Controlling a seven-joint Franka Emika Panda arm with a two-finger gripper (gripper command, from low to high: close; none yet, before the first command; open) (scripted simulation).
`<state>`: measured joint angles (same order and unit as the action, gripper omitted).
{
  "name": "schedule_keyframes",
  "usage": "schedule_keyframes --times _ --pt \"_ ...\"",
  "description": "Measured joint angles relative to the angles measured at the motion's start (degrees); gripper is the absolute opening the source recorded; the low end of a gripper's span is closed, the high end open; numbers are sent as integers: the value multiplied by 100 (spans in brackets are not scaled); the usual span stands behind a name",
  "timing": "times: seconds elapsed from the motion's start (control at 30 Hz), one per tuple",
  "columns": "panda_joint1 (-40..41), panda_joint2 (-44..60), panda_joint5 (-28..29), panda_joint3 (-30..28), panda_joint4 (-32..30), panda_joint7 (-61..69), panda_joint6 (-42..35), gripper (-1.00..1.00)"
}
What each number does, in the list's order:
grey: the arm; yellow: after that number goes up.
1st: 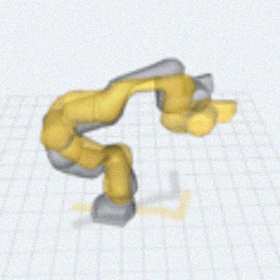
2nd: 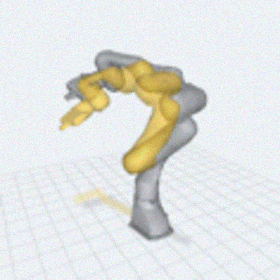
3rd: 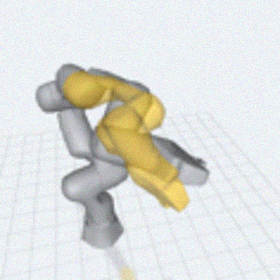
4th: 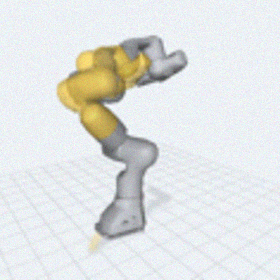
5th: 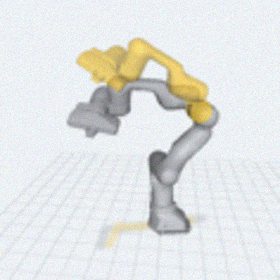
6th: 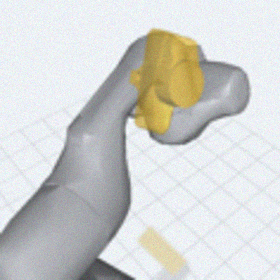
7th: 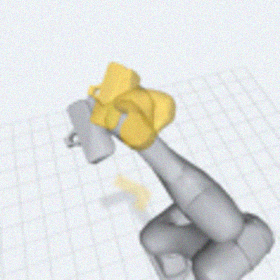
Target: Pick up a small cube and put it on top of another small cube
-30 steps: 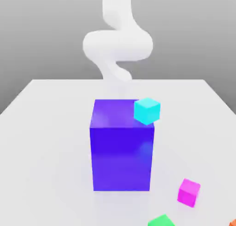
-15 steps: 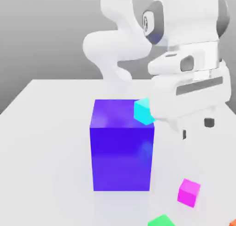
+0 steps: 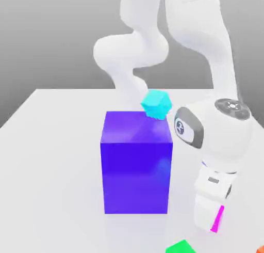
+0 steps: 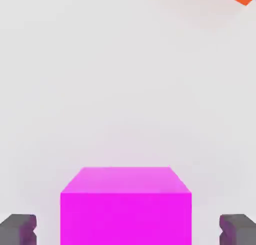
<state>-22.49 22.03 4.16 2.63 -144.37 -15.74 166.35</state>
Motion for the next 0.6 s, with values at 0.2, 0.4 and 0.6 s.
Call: schedule_keyframes --times 0.2,0.4,0.6 --pt "36 -248 -19 44 -51 17 -203 -100" --pt "293 -914 -306 -46 253 -26 -1170 -100" --pt "775 -612 -566 -532 1375 -461 -1990 -100"
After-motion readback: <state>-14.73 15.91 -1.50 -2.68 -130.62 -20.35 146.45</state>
